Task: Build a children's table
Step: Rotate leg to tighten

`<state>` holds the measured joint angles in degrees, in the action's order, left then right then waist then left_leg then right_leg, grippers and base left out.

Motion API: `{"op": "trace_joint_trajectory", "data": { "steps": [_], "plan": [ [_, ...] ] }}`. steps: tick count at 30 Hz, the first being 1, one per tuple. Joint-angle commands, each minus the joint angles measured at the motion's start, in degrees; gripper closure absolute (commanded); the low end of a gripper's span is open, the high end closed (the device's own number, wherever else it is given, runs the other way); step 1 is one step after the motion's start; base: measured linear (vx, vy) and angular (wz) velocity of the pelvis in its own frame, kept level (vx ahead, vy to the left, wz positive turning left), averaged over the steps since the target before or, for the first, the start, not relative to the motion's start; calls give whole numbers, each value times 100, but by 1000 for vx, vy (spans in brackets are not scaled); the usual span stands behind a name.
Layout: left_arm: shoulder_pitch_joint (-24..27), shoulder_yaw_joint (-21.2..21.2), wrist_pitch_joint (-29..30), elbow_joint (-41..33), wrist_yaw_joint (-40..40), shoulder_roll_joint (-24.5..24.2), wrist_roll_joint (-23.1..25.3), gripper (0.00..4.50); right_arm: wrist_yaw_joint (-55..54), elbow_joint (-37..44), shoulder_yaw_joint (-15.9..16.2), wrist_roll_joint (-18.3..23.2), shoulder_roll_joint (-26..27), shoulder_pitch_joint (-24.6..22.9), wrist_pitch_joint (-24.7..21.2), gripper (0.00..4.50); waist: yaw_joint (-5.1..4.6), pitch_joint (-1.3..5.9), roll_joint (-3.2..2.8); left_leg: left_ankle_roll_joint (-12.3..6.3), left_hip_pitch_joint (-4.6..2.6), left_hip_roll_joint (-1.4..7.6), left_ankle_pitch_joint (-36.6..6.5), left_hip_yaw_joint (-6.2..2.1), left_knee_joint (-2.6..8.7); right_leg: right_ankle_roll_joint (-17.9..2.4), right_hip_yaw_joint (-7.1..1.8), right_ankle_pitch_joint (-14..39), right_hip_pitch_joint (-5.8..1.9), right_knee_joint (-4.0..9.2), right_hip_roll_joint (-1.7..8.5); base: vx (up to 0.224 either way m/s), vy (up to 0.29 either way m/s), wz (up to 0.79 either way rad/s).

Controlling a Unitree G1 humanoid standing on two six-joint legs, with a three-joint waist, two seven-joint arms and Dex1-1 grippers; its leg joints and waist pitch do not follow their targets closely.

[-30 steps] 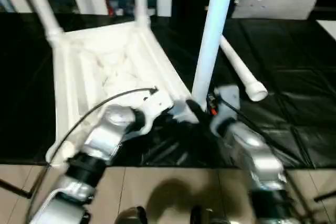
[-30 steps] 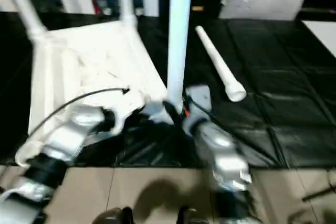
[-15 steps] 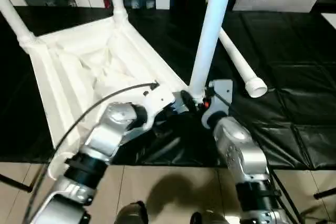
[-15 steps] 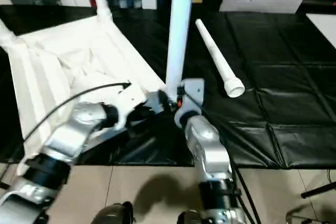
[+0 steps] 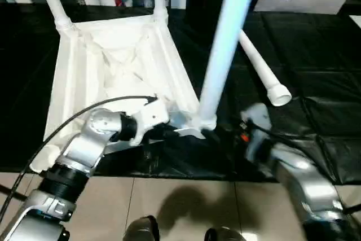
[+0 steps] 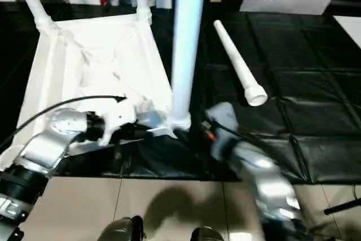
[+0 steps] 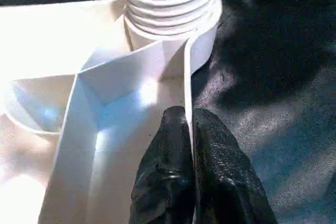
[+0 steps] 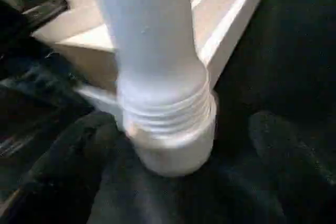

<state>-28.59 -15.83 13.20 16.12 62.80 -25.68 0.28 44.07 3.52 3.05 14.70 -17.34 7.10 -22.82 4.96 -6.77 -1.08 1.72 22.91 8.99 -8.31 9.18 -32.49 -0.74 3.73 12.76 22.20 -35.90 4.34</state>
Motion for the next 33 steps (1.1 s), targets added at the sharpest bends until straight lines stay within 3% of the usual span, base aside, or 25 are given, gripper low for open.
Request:
{"op": "trace_joint_trajectory", "data": {
  "steps": [1, 3, 6, 11, 13, 18, 19, 23, 25, 33],
  "plan": [
    [30, 165, 115, 179, 51, -2, -192, 450, 311, 195, 159, 85, -108, -70, -55, 8, 23, 480, 69, -382, -83, 396, -1085, -108, 334, -1349, -308, 598, -312, 449, 519, 0, 0, 0],
    [16, 130, 56, 268, 162, -35, -224, 406, 398, 201, 215, 88, -178, -94, -9, 0, 13, 476, 69, -320, -84, 395, -1137, -98, 334, -1280, -307, 881, -297, 475, 518, 0, 0, 0],
    [0, 122, 77, 333, 228, -46, -273, 386, 435, 221, 275, 91, -247, -112, 4, 0, 35, 492, 58, -262, -133, 406, -1176, -72, 324, -1280, -323, 1001, -257, 488, 507, 0, 0, 0],
    [-229, 35, -159, 780, 149, -110, -35, 350, 452, 259, 331, 106, -270, -102, 63, 0, 61, 536, 38, -272, -163, 418, -1102, -69, 315, -1391, -313, 416, -248, 426, 478, 0, 0, 0],
    [-260, -2, -163, 845, 208, -128, -3, 350, 468, 252, 348, 104, -267, -85, 84, 0, 64, 543, 67, -243, -170, 426, -1185, -72, 322, -1396, -311, 462, -258, 426, 487, 0, 0, 0],
    [-323, -161, -148, 971, 289, -130, 38, 350, 443, 203, 394, 37, -275, -54, 163, 0, 71, 525, 70, -138, -189, 428, -1417, -73, 340, -1362, -323, 853, -253, 468, 505, 0, 0, 0],
    [-337, -188, -187, 993, 288, -120, 59, 367, 440, 200, 403, 32, -276, -56, 172, 0, 69, 527, 78, -131, -182, 427, -1383, -75, 340, -1341, -326, 859, -261, 469, 506, 0, 0, 0],
    [-448, -310, -227, 1114, 297, 9, 141, 388, 438, 248, 428, 65, -281, -94, 166, 0, 80, 543, 63, -165, -188, 422, -1322, -68, 328, -1350, -326, 730, -254, 462, 497, 0, 0, 0],
    [-534, -328, -207, 1203, 248, 94, 165, 423, 434, 266, 442, 57, -295, -104, 166, 0, 97, 549, 57, -187, -195, 420, -1312, -59, 318, -1333, -328, 782, -252, 474, 500, 0, 0, 0],
    [-675, -440, -242, 1359, 244, 114, 285, 442, 434, 311, 451, 71, -348, -126, 153, 0, 156, 565, 41, -147, -192, 426, -1403, -71, 326, -1260, -321, 968, -249, 484, 502, 0, 0, 0]
  ]
}}
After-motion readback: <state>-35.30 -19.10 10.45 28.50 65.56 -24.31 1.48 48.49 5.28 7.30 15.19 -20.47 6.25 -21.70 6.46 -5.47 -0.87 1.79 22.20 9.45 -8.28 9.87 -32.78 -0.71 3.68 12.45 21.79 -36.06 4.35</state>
